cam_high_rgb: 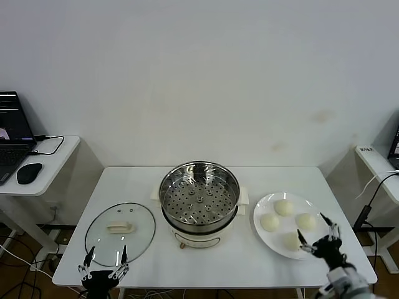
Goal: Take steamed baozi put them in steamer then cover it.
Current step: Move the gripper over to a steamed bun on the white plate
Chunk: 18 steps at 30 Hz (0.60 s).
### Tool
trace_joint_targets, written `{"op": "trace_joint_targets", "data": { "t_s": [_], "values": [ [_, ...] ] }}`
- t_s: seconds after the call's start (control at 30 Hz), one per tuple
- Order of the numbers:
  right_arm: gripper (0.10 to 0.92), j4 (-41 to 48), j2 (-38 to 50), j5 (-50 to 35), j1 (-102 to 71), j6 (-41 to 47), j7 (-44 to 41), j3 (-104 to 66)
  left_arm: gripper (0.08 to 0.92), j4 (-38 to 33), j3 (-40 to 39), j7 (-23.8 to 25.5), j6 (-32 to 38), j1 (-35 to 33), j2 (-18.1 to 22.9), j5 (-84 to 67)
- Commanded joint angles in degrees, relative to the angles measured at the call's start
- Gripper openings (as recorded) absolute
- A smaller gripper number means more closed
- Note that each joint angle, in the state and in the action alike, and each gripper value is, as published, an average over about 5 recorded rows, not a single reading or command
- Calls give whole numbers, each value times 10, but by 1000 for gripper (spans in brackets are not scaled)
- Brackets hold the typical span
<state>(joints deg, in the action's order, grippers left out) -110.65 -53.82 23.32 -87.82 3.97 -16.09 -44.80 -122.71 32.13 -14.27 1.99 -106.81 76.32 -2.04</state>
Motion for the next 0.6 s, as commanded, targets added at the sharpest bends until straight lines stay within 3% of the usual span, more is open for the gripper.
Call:
{"op": "trace_joint_targets", "data": {
  "t_s": [0.03,0.27,0.6],
  "values": [
    [823,91,189,66,169,44,-140,83,823,-4,2,-10,-30,13,4,53],
    [823,194,278,-12,399,54,-252,322,823,-1,2,-22,-33,17,5,68],
    [823,332,274,-125,777,22,-397,737,823,1,15,-22,-36,20,1,65]
  ]
}}
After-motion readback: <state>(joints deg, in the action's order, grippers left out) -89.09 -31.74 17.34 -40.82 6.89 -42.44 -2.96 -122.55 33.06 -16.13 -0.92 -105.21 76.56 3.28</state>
